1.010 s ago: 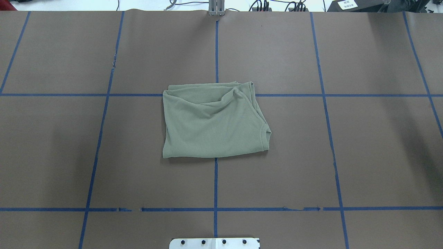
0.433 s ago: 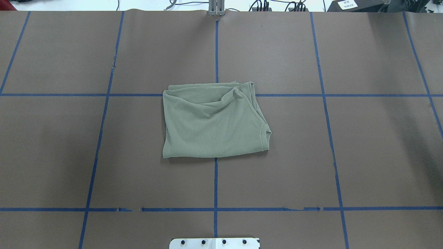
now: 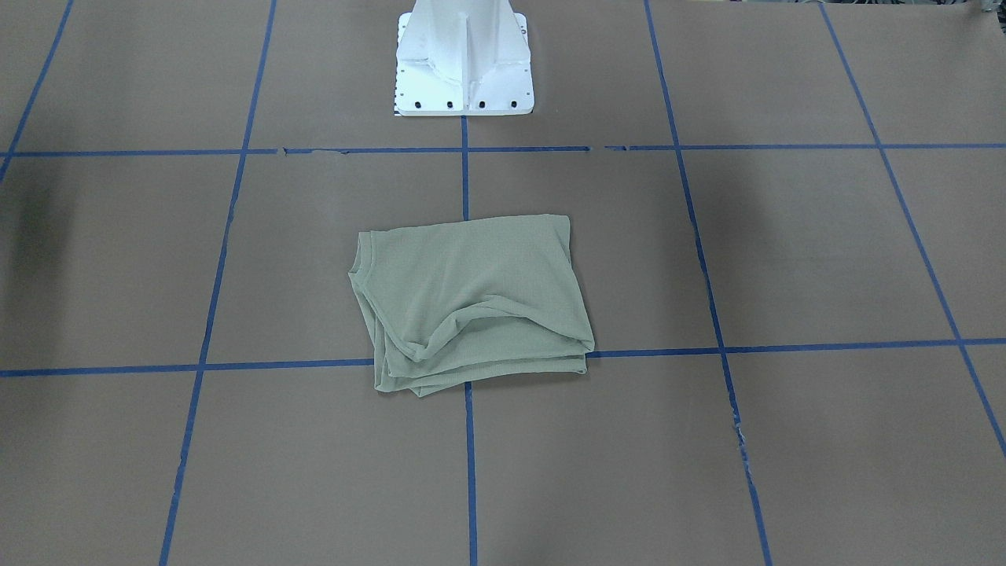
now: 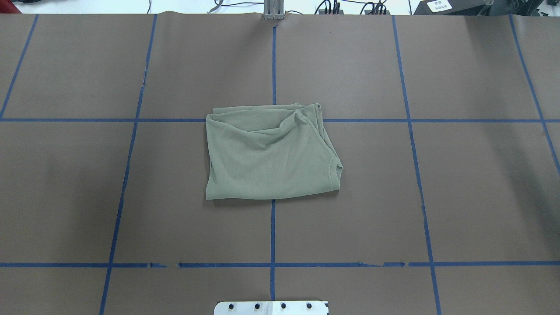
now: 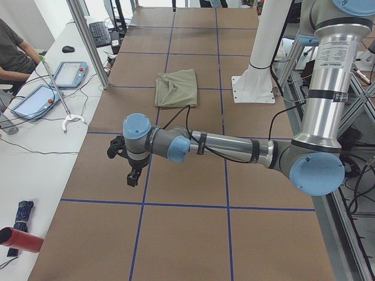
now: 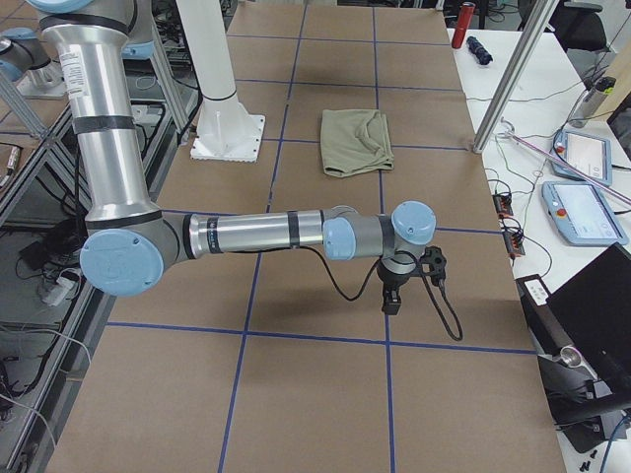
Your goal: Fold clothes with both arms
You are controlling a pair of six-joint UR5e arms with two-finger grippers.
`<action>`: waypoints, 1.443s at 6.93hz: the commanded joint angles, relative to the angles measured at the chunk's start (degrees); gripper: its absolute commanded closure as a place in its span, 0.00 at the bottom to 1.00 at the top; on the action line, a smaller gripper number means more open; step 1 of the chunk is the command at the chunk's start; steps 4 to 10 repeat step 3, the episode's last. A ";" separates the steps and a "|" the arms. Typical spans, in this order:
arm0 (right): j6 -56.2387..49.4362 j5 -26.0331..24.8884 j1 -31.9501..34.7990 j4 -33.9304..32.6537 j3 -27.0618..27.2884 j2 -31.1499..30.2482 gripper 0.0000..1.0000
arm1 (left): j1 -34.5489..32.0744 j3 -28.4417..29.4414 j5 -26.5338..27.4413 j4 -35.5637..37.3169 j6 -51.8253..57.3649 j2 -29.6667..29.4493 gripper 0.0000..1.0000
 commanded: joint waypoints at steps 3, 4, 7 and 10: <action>0.00 -0.72 0.00 0.00 0.05 -0.31 0.00 | -3.74 -0.31 0.38 9.59 0.04 -2.35 0.00; 0.00 -0.72 0.00 0.00 0.05 -0.31 0.00 | -3.74 -0.31 0.38 9.59 0.04 -2.35 0.00; 0.00 -0.72 0.00 0.00 0.05 -0.31 0.00 | -3.74 -0.31 0.38 9.59 0.04 -2.35 0.00; 0.00 -0.72 0.00 0.00 0.05 -0.31 0.00 | -3.74 -0.31 0.38 9.59 0.04 -2.35 0.00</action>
